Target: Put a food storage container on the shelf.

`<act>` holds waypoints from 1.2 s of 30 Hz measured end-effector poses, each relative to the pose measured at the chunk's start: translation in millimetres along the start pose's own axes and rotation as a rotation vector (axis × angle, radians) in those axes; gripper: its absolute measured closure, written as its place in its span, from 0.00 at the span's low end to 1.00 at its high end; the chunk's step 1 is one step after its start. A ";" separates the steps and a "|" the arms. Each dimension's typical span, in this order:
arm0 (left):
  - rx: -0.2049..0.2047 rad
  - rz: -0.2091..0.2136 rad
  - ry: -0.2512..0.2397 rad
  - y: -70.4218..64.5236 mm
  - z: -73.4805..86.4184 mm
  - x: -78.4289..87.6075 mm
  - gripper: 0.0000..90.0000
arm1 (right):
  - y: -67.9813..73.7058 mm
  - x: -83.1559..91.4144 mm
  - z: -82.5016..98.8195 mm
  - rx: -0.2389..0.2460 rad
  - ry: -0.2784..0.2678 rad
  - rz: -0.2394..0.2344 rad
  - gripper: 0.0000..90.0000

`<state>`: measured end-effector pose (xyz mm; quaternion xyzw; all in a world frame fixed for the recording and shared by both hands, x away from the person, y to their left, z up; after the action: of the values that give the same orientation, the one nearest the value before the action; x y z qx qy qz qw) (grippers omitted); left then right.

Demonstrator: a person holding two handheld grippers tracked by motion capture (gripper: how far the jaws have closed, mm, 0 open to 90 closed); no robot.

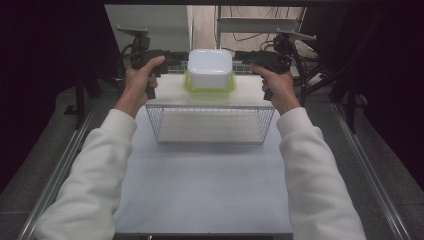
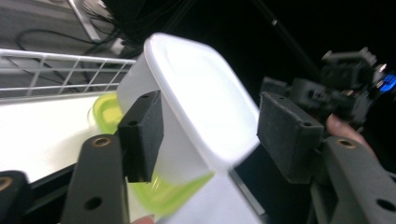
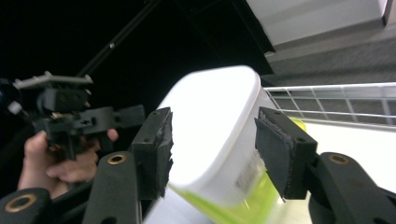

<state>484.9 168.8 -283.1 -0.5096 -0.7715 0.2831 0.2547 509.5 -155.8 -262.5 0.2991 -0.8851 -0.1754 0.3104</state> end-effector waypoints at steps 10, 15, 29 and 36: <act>-0.153 -0.021 0.048 -27.1 51.2 31.9 0.33 | 4.5 43.0 37.7 0.187 -0.019 0.004 0.35; -0.182 -0.019 0.066 -30.3 88.4 43.4 0.31 | -0.3 58.5 63.8 0.262 -0.029 0.017 0.34; -0.211 -0.085 0.111 -21.6 194.5 65.8 0.30 | -35.3 97.3 164.9 0.306 -0.046 -0.023 0.33; -0.217 -0.089 0.167 -16.9 232.8 55.6 0.30 | -49.1 101.3 211.6 0.360 0.005 0.015 0.32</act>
<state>295.8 173.9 -430.8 -0.5213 -0.7956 0.1430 0.2736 328.1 -231.3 -399.6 0.3437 -0.9036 -0.0112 0.2555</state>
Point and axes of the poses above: each handheld gripper's, and its own axes: x roughly backward along the jaws, z roughly out of its underside, y roughly to its left, the point moved 3 cm from there along -x, roughly forward along the jaws, and after that the axes turned 14 degrees about z, right-handed, at the moved point
